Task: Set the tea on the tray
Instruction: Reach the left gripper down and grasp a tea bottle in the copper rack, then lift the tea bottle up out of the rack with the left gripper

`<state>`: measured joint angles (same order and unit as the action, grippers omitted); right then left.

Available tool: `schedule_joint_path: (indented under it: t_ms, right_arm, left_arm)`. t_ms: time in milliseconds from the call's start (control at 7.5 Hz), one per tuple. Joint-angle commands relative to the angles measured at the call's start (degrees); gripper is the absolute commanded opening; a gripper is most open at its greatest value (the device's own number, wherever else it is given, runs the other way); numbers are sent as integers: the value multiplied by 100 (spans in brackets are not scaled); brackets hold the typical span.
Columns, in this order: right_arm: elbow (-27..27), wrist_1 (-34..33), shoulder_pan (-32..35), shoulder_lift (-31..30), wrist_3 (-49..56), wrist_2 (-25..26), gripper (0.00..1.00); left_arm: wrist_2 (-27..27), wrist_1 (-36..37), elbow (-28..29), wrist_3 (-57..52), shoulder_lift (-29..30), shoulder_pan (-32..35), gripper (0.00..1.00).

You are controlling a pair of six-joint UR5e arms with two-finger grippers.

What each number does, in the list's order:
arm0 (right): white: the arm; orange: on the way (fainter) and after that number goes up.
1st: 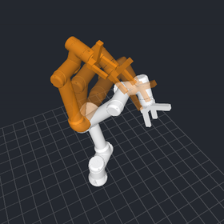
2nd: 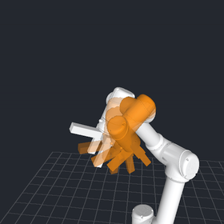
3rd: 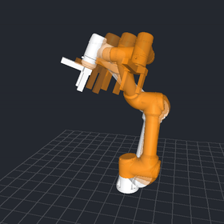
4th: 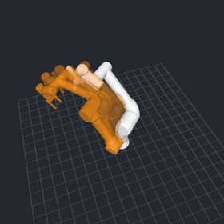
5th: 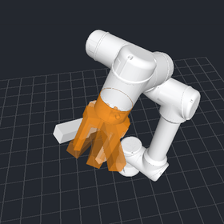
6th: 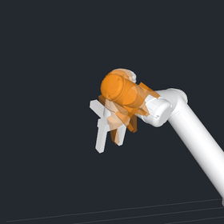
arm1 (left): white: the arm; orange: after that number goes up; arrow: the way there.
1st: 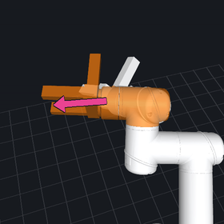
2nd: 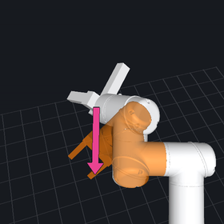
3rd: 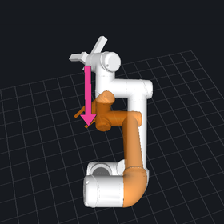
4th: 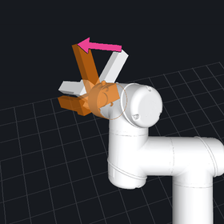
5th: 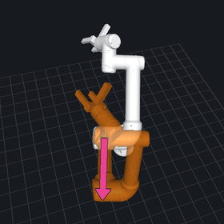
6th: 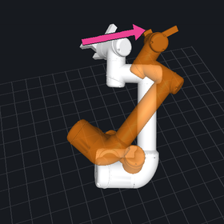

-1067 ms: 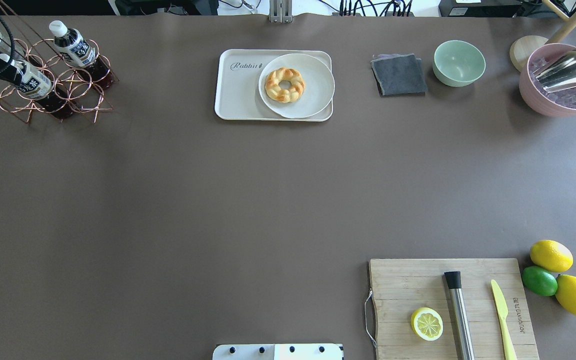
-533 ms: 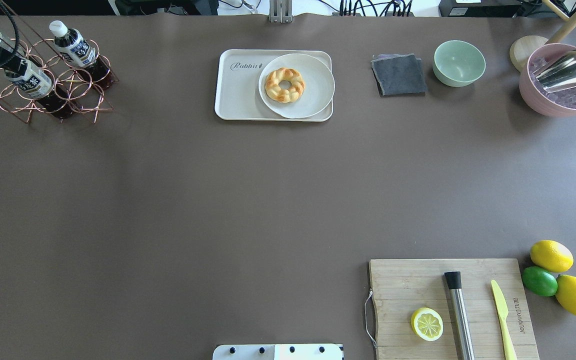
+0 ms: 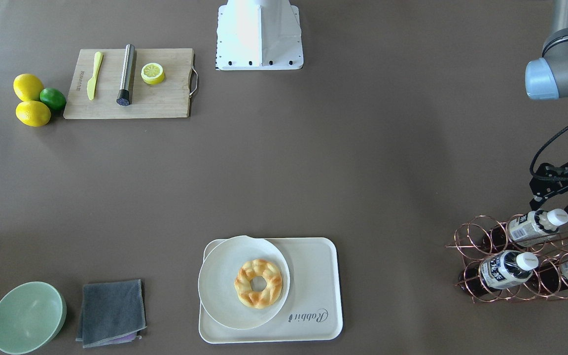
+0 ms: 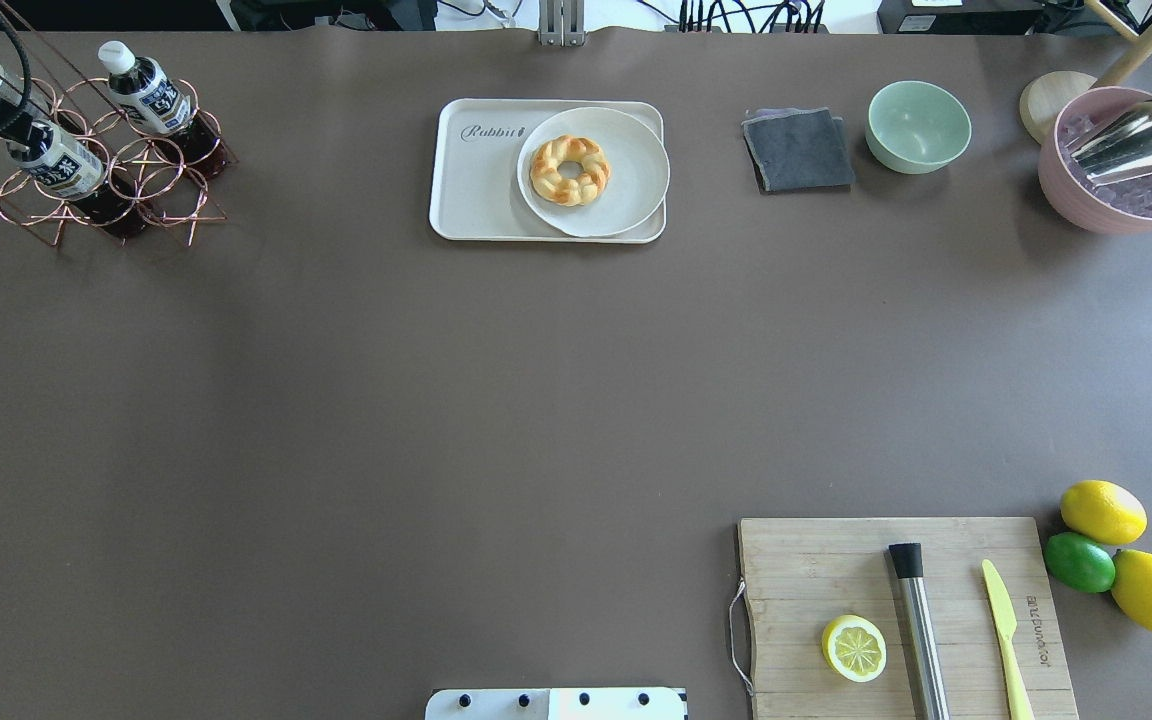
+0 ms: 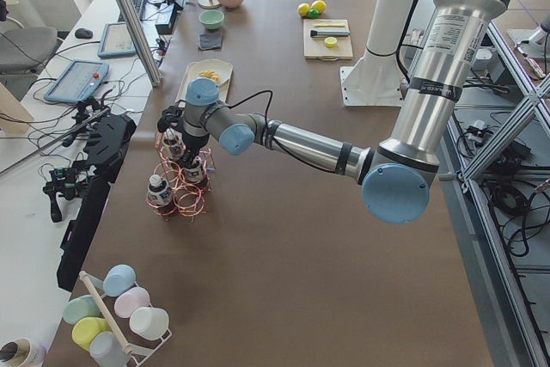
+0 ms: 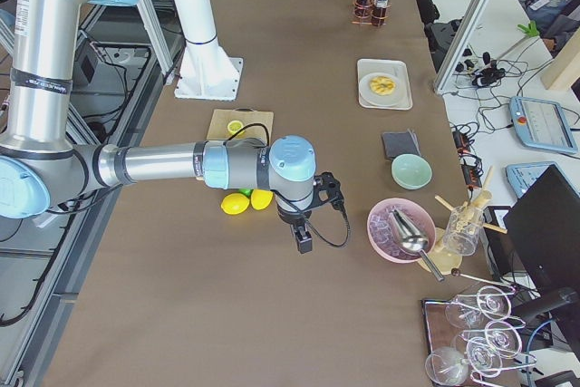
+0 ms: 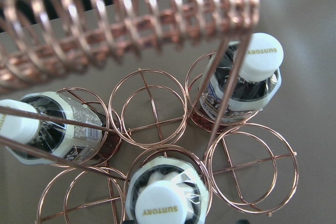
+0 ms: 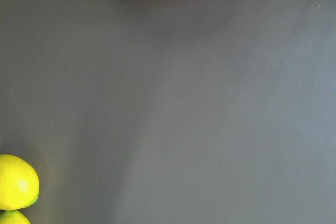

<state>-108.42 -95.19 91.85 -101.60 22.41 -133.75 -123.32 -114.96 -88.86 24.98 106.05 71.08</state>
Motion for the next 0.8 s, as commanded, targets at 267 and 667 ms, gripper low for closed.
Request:
schedule_joint_path:
  t_ms: [267,667]
  right_arm:
    - [-4,0,8,17,0,-2,100]
    - [-74,0,17,0,0,-2,100]
  left_arm:
    - [-60,105,0,68,109,151,0]
    - [-1173,1006,-524,42,634,1123,0]
